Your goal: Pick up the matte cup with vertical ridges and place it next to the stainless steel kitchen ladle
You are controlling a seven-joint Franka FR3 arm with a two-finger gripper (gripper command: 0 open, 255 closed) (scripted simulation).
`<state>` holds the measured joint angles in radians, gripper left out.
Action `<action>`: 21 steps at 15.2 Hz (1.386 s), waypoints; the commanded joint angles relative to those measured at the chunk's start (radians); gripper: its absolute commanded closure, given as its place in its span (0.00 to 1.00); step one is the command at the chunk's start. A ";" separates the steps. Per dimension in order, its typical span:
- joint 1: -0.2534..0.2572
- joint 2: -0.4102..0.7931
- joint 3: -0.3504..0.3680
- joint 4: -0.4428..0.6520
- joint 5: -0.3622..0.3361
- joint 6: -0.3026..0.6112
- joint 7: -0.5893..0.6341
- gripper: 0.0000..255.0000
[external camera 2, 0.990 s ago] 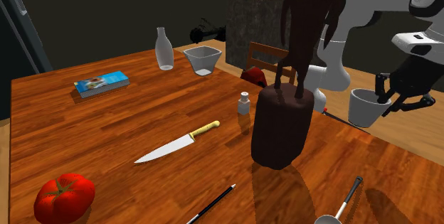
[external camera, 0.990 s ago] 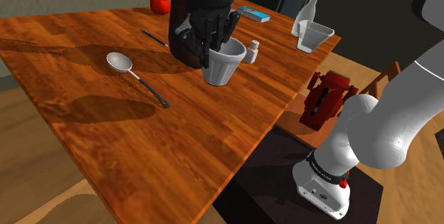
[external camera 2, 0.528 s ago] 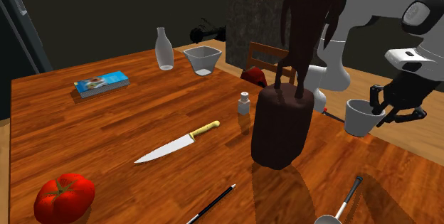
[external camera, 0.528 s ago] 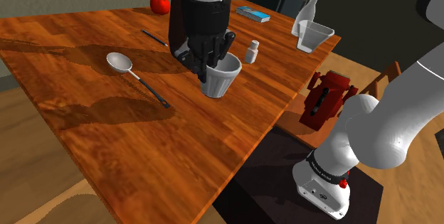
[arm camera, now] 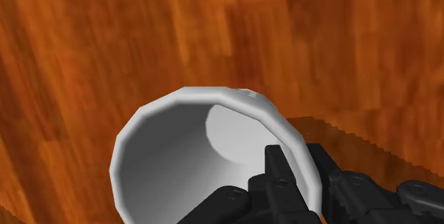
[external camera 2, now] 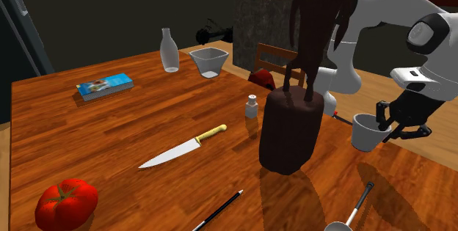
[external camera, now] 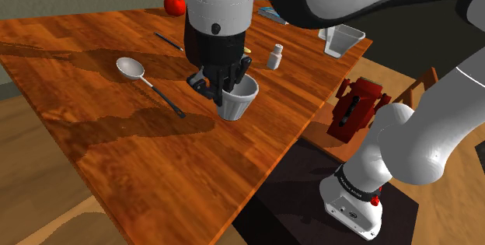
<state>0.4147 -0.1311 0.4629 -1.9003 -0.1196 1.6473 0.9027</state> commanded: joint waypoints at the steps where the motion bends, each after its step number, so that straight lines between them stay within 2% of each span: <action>1: 0.000 0.000 0.000 -0.027 0.000 0.028 0.003 1.00; 5: 0.001 0.004 0.001 -0.076 -0.002 0.079 0.012 1.00; 12: 0.001 0.004 0.001 -0.076 -0.002 0.079 0.012 1.00; 13: 0.001 0.004 0.001 -0.076 -0.002 0.079 0.012 0.00; 18: 0.001 0.004 0.001 -0.076 -0.002 0.079 0.012 0.00; 21: 0.006 0.018 0.010 0.038 -0.005 -0.023 0.015 0.00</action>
<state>0.4199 -0.1155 0.4718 -1.9021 -0.1236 1.6623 0.9199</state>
